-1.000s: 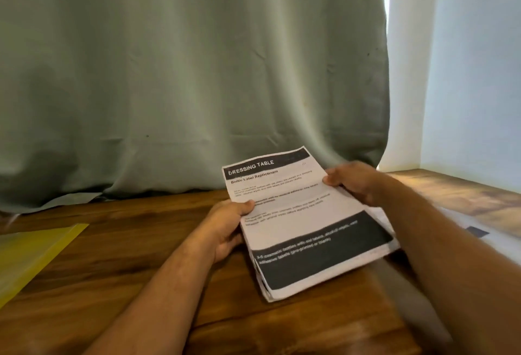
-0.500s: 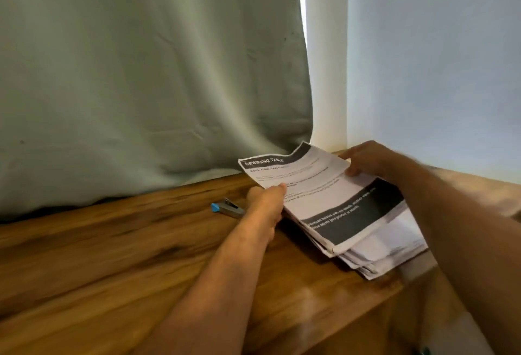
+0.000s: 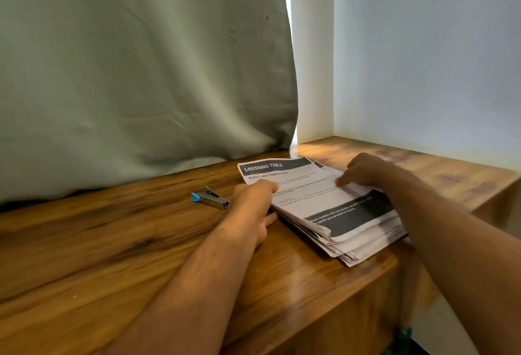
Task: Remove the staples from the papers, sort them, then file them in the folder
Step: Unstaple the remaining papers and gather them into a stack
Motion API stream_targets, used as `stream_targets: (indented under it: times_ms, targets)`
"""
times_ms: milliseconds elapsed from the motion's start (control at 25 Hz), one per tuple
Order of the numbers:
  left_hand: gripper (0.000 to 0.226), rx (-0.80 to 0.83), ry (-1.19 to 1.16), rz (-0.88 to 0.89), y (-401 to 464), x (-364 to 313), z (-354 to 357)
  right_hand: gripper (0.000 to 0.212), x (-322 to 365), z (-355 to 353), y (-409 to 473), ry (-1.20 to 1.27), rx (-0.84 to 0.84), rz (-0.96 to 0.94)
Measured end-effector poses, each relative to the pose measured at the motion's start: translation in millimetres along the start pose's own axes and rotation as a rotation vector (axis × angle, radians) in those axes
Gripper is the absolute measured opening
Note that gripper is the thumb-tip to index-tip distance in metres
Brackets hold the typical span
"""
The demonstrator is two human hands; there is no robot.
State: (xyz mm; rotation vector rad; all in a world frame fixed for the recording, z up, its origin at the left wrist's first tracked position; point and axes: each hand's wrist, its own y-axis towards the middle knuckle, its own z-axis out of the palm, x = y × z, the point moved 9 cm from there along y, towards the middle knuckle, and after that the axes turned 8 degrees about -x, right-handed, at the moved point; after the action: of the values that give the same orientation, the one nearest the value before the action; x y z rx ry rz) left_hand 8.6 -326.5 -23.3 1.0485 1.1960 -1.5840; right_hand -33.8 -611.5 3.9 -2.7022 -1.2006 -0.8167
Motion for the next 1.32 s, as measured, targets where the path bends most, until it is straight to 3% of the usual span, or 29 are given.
stream_targets:
  times_ms: [360,560,680,840,960,1080,1160,1320]
  targets:
    - [0.042,-0.012,0.066,0.026,13,-4,-11,0.071,17,-2,-29,0.115,0.156,0.160]
    - [0.047,0.008,0.086,0.003,18,-7,-28,0.055,38,1,-49,0.237,0.220,0.155]
    - [0.045,-0.043,0.048,0.076,13,-27,-54,0.035,70,0,-66,0.328,0.296,0.121]
    - [0.025,-0.085,0.032,0.188,0,-74,-121,0.018,136,5,-95,0.515,0.402,0.021]
    - [0.027,-0.145,0.012,0.210,-6,-105,-196,0.006,197,23,-123,0.633,0.453,-0.034]
    - [0.029,-0.216,0.018,0.205,-12,-120,-268,0.006,254,56,-149,0.658,0.457,-0.097]
    - [0.026,-0.274,0.044,0.198,-17,-118,-309,0.017,284,84,-165,0.634,0.447,-0.133]
    - [0.028,-0.332,0.131,0.112,-10,-89,-361,0.026,310,132,-182,0.496,0.419,-0.179]
